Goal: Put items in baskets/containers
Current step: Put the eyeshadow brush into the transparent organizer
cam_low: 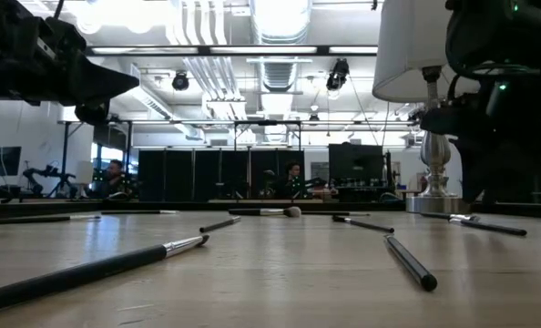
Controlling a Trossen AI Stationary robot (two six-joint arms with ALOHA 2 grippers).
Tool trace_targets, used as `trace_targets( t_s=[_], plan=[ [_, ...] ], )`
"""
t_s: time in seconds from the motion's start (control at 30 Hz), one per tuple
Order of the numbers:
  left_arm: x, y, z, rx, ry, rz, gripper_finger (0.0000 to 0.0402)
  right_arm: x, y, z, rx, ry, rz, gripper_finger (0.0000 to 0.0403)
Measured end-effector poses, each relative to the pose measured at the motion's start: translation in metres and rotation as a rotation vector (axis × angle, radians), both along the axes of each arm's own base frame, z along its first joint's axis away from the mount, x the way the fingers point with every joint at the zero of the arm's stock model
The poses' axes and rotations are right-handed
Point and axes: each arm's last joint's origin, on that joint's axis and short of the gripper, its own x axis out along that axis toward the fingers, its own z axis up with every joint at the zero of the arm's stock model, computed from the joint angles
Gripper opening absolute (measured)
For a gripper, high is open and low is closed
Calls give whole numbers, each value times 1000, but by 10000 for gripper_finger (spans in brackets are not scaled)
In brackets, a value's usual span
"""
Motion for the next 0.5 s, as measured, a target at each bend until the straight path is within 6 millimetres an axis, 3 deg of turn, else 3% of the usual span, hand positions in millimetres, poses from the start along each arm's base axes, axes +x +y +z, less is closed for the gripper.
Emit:
trace_targets(
  t_s=[0.5],
  plan=[
    [2,0,-7,-10,68,-2,0,9,-25,0,-13,-39,-73,128]
  ],
)
